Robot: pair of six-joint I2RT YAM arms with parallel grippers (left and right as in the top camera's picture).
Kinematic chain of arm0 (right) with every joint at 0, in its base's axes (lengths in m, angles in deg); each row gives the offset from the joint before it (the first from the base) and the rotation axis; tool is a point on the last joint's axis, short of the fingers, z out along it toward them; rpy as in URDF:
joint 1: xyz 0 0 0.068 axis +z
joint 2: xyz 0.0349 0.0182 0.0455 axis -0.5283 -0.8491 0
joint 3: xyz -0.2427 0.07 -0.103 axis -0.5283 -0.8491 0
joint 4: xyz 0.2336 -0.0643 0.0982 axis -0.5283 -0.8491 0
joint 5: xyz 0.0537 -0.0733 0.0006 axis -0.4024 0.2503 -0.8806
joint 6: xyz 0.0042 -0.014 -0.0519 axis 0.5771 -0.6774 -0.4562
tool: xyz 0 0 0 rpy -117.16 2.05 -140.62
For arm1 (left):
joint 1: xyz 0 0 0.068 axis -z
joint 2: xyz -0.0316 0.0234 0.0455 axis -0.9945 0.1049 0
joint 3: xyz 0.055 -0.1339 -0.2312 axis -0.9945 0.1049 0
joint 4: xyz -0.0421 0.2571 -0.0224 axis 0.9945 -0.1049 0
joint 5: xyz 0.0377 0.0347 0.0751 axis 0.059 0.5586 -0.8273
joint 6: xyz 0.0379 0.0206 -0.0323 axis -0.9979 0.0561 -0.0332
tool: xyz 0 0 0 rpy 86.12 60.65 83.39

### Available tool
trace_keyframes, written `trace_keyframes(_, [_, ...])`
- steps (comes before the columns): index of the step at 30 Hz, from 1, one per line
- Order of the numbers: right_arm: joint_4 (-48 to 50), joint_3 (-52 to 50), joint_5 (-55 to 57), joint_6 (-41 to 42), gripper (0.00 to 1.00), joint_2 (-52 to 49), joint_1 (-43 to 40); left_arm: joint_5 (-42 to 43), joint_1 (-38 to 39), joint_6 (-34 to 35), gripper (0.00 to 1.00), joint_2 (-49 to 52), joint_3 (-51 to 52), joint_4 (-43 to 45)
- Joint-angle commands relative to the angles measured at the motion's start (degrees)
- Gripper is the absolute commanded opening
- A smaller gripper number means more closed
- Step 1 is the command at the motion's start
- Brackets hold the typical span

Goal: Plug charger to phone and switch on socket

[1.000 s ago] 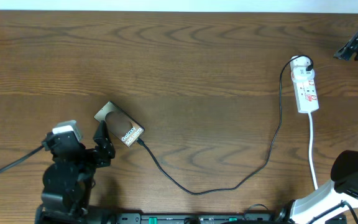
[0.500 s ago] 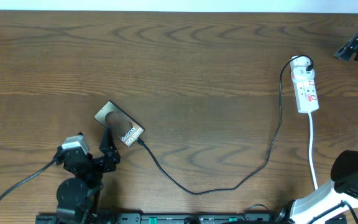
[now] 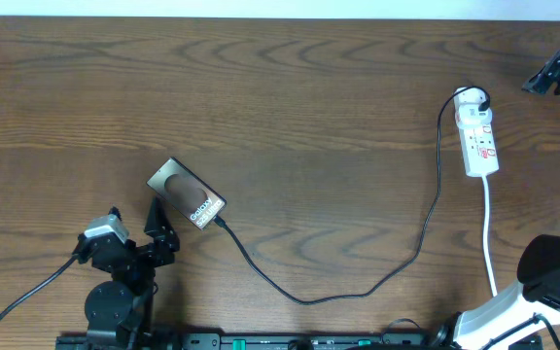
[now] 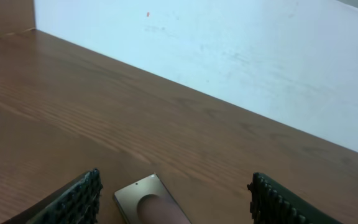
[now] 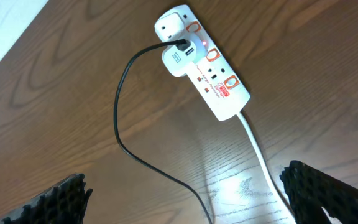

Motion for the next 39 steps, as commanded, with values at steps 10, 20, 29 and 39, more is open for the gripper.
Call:
trace_keyframes(10, [0.0,0.4,0.2,0.8,0.99,0.3,0.0,-0.3,-3.6,3.8,0.75,-0.5,3.2,0.9])
trace_keyframes(20, [0.0,0.4,0.2,0.8,0.99,0.3,0.0,-0.3,-4.0,10.8,0.74,-0.5,9.9,7.8])
trace_keyframes(29, [0.0,0.4,0.2,0.8,0.99,0.3,0.0,-0.3,-4.0,12.0,0.74,-0.5,12.4,8.8])
trace_keyframes(39, [0.0,0.4,0.2,0.8,0.99,0.3,0.0,-0.4,-4.0,11.3,0.75,-0.5,12.4,8.9])
